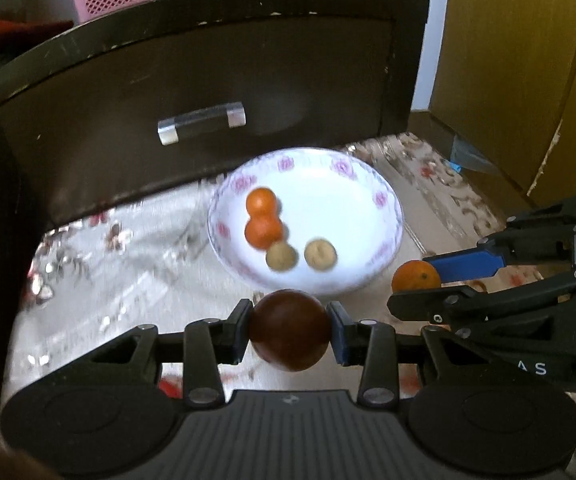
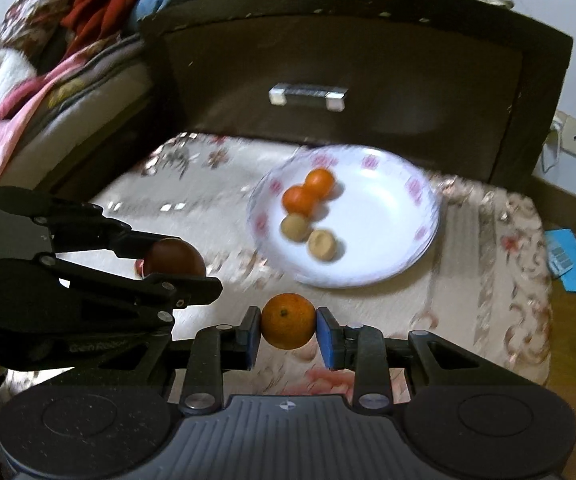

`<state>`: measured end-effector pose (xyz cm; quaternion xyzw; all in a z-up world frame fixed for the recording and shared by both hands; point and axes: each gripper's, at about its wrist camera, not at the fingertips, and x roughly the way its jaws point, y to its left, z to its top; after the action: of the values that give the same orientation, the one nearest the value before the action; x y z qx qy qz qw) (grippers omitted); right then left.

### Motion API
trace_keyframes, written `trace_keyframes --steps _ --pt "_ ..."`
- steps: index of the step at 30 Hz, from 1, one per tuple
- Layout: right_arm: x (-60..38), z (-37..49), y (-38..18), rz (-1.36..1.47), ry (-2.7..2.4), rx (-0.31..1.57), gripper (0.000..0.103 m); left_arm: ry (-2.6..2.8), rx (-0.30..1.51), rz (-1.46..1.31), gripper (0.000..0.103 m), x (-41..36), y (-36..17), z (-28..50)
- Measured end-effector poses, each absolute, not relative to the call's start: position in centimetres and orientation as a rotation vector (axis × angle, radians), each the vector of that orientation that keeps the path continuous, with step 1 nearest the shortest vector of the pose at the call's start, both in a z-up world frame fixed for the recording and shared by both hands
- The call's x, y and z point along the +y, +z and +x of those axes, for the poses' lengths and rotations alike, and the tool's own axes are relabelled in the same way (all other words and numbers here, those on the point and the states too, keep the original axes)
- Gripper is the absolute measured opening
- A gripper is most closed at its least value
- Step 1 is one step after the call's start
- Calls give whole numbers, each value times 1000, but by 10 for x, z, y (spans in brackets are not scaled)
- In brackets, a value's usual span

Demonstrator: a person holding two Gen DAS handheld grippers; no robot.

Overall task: Organize fruits
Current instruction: 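Carry the dark red tomato and tangerine over the white bowl with both tools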

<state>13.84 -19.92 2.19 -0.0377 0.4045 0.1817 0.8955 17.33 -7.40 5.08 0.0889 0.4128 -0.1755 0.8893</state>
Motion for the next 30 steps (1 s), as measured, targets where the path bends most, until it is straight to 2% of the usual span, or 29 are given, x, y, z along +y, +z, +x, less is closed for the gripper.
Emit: trace_keyframes --steps 13,30 --pt "-214 191 19 -84 323 787 26 -370 831 197 46 -94 42 231" --pt "-229 226 3 -59 300 790 27 -382 837 197 46 -100 26 262"
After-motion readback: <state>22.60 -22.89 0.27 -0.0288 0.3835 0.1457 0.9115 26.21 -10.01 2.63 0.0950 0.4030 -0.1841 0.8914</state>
